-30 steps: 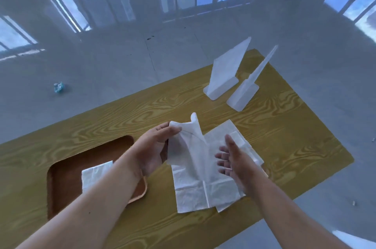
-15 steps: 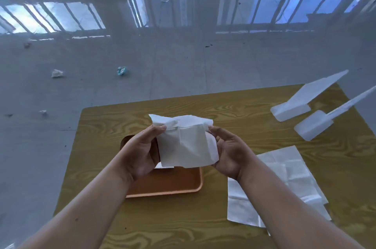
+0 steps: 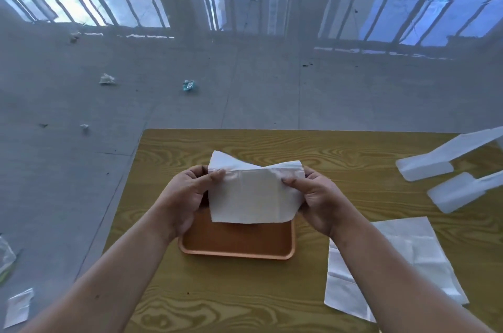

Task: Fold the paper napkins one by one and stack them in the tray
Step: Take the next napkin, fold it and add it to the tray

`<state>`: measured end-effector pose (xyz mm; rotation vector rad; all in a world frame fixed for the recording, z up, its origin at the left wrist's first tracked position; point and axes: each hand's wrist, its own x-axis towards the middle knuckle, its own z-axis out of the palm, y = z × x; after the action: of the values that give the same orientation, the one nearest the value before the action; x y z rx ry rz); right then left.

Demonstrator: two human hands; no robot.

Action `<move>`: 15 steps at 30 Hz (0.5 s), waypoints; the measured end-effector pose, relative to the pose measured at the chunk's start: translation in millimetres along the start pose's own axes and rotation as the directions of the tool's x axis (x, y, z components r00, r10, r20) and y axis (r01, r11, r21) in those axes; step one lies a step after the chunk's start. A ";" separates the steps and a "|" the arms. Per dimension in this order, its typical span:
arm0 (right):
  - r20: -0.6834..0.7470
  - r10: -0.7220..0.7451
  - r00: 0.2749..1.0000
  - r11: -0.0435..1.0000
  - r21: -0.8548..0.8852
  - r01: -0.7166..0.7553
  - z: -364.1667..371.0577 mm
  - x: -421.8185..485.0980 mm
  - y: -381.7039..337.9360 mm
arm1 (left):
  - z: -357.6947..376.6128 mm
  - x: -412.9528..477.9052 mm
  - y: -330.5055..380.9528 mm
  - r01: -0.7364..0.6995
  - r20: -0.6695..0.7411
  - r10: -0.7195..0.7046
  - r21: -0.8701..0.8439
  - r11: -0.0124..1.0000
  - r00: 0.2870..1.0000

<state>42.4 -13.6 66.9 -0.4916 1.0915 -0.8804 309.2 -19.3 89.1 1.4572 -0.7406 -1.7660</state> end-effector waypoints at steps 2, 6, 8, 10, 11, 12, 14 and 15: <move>-0.055 -0.068 0.996 0.993 -0.098 0.063 -4.8 1.8 -5.2 | 0.4 2.3 0.6 -0.053 -0.047 0.055 0.038 0.998 0.997; -0.057 -0.211 0.976 0.919 -0.351 0.178 -19.0 2.7 -12.7 | 1.0 8.0 3.5 -0.137 -0.019 0.143 0.182 0.974 0.990; -0.010 -0.244 0.970 0.865 -0.455 0.213 -24.9 -0.3 -17.6 | 1.2 12.8 3.7 -0.193 -0.010 0.207 0.323 0.926 0.978; 0.004 -0.269 0.963 0.778 -0.588 0.220 -28.9 -2.8 -23.4 | 2.3 16.3 5.5 -0.233 0.002 0.259 0.446 0.864 0.966; 0.014 -0.280 0.960 0.729 -0.647 0.222 -29.0 -5.2 -26.6 | 3.0 17.2 7.3 -0.243 0.006 0.277 0.498 0.832 0.961; 0.022 -0.291 0.957 0.683 -0.695 0.223 -28.9 -7.6 -29.5 | 3.7 18.0 9.7 -0.250 0.010 0.294 0.555 0.793 0.956; 0.019 -0.327 0.945 0.599 -0.769 0.222 -27.1 -12.5 -35.1 | 5.2 18.5 14.9 -0.267 0.025 0.337 0.665 0.697 0.941; 0.014 -0.356 0.934 0.551 -0.804 0.222 -25.6 -15.2 -38.1 | 7.0 18.1 17.0 -0.282 0.040 0.361 0.707 0.649 0.932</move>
<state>2.2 -21.6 92.6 -1.4264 1.5686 -0.6678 303.3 -43.9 93.8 1.7269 -1.6409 -1.1411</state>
